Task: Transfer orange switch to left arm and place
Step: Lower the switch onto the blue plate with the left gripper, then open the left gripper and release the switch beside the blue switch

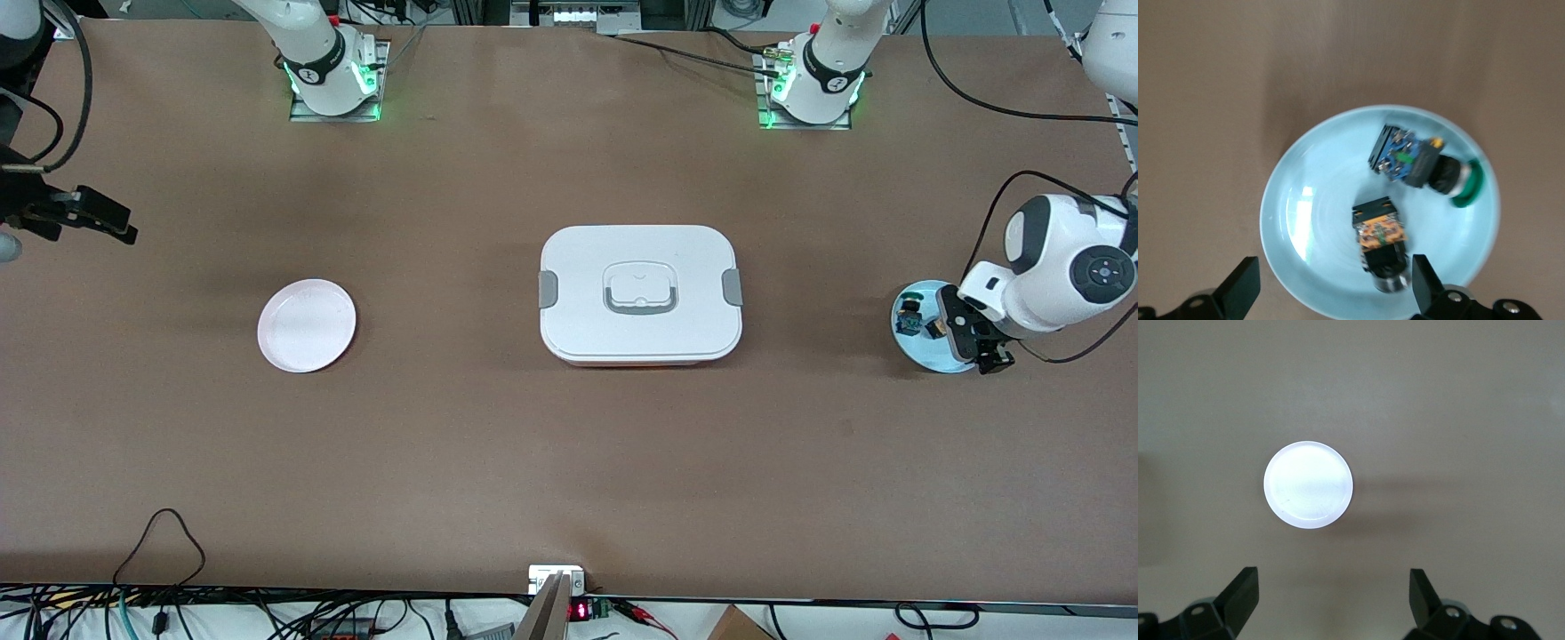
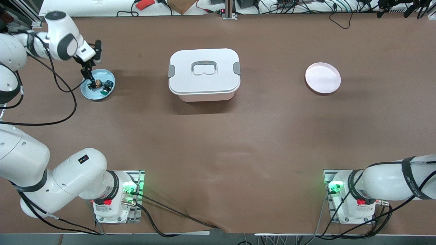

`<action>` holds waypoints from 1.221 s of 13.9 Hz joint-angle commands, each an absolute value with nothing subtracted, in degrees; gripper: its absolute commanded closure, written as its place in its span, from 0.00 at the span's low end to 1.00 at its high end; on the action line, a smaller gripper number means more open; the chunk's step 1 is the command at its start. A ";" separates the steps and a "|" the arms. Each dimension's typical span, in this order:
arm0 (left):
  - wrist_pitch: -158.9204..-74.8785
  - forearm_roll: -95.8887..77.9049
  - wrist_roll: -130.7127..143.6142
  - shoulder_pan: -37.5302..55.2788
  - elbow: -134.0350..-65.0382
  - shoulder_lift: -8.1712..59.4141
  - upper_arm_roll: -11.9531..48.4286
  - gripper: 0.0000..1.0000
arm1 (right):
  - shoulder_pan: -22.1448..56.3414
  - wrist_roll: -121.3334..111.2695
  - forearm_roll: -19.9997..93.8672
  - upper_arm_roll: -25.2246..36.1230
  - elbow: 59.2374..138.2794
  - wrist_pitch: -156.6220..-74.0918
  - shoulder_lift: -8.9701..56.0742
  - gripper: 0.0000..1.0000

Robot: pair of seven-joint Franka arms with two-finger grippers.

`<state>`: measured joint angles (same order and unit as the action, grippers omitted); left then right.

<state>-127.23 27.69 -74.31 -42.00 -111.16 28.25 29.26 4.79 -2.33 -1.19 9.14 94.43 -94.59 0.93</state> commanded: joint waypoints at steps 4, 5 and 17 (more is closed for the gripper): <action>-93.56 15.33 -62.00 -36.05 -92.57 27.34 30.50 0.00 | 5.01 -2.90 -1.41 9.05 92.64 -92.11 0.97 0.00; -88.21 13.90 -56.31 -35.08 -89.50 27.33 30.59 0.00 | 5.01 -2.90 -0.97 9.05 92.64 -92.02 0.88 0.00; -74.42 12.41 -10.47 -20.26 -73.21 21.20 28.80 0.00 | 5.10 -2.72 -0.79 9.05 92.37 -91.06 0.79 0.00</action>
<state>-73.02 14.39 -11.94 -27.59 -74.19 25.22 37.61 4.92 -2.49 -1.16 9.03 93.62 -92.48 0.87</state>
